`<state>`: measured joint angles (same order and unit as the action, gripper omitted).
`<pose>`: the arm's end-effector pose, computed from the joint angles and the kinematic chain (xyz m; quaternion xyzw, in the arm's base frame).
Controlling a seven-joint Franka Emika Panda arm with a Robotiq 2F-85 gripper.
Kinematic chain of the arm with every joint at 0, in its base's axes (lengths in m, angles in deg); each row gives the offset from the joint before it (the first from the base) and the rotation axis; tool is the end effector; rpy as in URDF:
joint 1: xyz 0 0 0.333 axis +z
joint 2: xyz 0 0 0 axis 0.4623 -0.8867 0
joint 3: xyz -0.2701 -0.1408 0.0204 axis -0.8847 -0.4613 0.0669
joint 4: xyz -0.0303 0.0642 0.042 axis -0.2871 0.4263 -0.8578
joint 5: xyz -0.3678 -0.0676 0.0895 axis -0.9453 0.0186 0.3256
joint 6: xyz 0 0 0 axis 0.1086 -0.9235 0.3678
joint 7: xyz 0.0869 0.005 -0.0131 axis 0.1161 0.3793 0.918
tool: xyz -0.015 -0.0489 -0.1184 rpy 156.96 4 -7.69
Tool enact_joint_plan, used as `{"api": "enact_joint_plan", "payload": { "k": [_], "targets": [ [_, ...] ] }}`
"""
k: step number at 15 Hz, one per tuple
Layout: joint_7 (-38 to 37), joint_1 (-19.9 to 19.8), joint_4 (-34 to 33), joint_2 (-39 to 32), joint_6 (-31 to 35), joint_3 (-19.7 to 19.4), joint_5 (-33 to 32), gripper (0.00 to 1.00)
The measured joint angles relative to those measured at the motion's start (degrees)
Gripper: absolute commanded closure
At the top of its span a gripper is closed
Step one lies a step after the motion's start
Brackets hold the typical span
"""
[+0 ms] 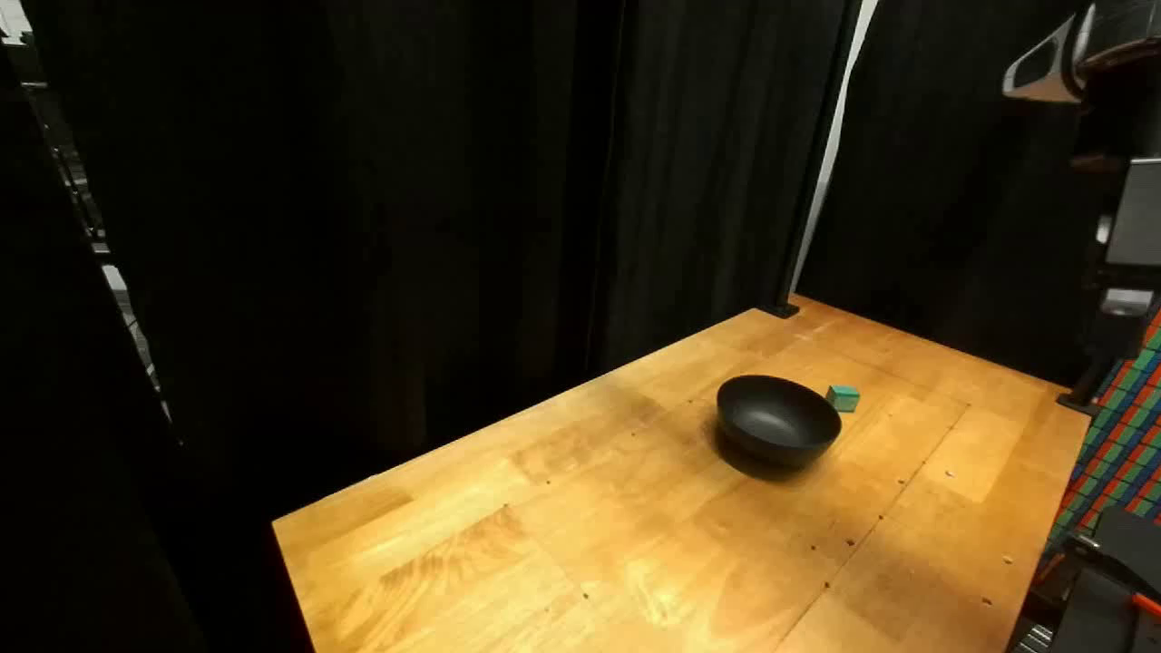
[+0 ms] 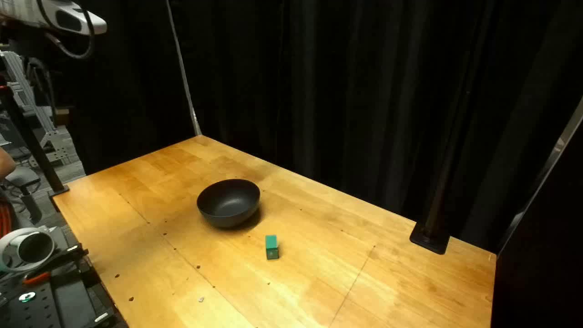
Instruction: Put the green cube in the black bowl
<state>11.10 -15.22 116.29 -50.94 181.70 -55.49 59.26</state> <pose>0.3145 0.1225 0.4202 -0.9857 -0.0793 0.1011 0.1088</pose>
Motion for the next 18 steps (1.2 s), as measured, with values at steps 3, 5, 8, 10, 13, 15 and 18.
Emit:
{"api": "enact_joint_plan", "payload": {
  "k": [3, 5, 8, 10, 13, 15, 18],
  "targets": [
    [0.0, 0.0, -0.2, 0.2, 0.0, 0.0, 0.0, 0.00],
    [0.0, 0.0, -0.2, 0.2, 0.0, 0.0, 0.0, 0.00],
    [0.0, -0.3, 0.1, 0.0, 0.8, 0.1, 0.0, 0.00],
    [-0.7, -1.8, 1.1, -1.4, 7.2, 0.5, -0.3, 0.00],
    [-1.4, -6.1, 2.4, -7.2, 22.0, 0.3, -1.9, 0.00],
    [-2.5, -9.6, 2.3, -13.3, 32.3, -0.2, -4.2, 0.00],
    [-7.2, -14.5, 1.4, -23.6, 46.1, -0.9, -9.8, 0.00]
  ]
}}
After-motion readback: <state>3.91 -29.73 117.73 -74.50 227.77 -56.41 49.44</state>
